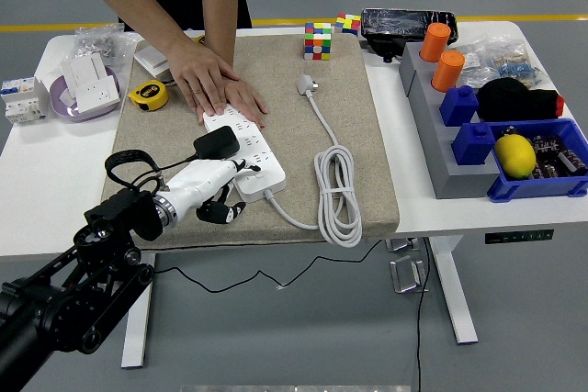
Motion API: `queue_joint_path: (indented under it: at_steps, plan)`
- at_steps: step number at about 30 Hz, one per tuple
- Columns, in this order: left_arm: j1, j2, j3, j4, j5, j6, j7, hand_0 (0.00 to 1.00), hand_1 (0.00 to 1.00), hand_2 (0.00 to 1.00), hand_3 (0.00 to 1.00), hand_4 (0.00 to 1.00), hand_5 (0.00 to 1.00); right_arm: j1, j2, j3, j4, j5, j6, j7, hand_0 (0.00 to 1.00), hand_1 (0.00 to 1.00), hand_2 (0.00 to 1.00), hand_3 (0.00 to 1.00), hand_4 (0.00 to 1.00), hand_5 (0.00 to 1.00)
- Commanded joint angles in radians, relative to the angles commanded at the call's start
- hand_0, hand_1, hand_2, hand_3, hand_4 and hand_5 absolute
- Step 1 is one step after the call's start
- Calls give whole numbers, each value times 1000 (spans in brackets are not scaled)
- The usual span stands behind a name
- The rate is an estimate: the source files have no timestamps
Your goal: Pick up the plug,place it near the board,insert it into the board,press the button
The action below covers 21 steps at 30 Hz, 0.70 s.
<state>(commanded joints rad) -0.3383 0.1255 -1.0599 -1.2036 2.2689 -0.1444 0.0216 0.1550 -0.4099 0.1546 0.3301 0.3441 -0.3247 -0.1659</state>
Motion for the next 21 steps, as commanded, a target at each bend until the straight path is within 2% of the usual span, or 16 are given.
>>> queue_joint_path:
  at_steps: [11, 21]
  plan:
    - [0, -4, 9, -1, 0, 4, -1, 160, 29, 149, 857, 622, 2, 1, 0, 1, 0, 0, 0, 0, 804, 782, 767, 785, 998, 998]
    - [-3, -7, 7, 22, 0, 7, -2, 160, 28, 149, 856, 622, 2, 1, 0, -1, 0, 0, -1, 0, 804, 782, 767, 785, 998, 998]
